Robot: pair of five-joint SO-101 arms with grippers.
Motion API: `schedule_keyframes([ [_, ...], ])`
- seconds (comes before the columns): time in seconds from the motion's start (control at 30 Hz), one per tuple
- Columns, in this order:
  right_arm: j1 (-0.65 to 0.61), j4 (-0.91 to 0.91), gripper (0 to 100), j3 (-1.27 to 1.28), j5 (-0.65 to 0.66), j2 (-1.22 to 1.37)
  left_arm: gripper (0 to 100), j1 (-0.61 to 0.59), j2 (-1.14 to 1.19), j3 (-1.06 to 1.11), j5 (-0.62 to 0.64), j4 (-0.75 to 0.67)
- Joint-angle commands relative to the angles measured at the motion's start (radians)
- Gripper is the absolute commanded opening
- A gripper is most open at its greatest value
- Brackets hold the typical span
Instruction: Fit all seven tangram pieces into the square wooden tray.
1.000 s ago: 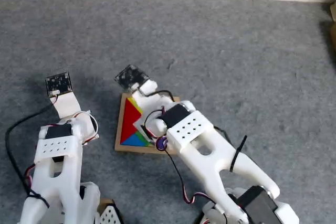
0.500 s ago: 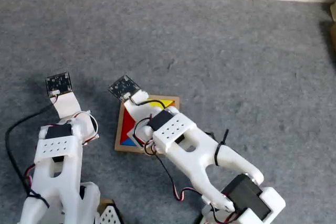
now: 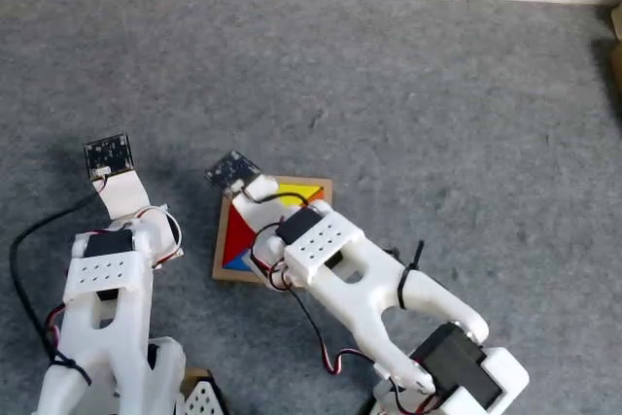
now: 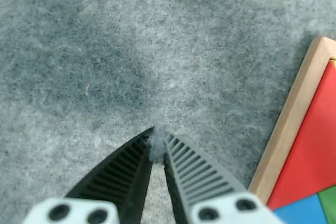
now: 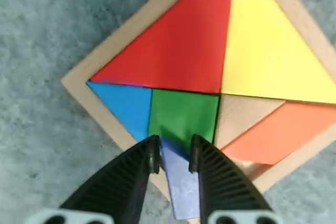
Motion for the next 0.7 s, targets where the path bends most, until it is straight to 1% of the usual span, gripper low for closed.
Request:
schedule_keyframes([
  [0.0,-0.012,0.039,10.5,-0.001,0.044,-0.018,1,-0.01,-0.028,-0.004,-0.011,-0.012],
  [0.27,-0.005,0.05,10.5,-0.005,0.046,-0.021,1,-0.01,-0.028,-0.004,-0.011,-0.012],
  [0.37,-0.004,0.054,10.5,-0.061,0.046,-0.038,1,-0.01,-0.028,-0.004,-0.011,-0.012],
  [0.53,0.016,0.185,10.5,-0.127,0.04,-0.122,1,-0.01,-0.028,-0.004,-0.011,-0.012],
  [0.67,0.067,0.239,10.5,-0.127,0.037,-0.206,1,-0.01,-0.028,-0.004,-0.011,-0.012],
])
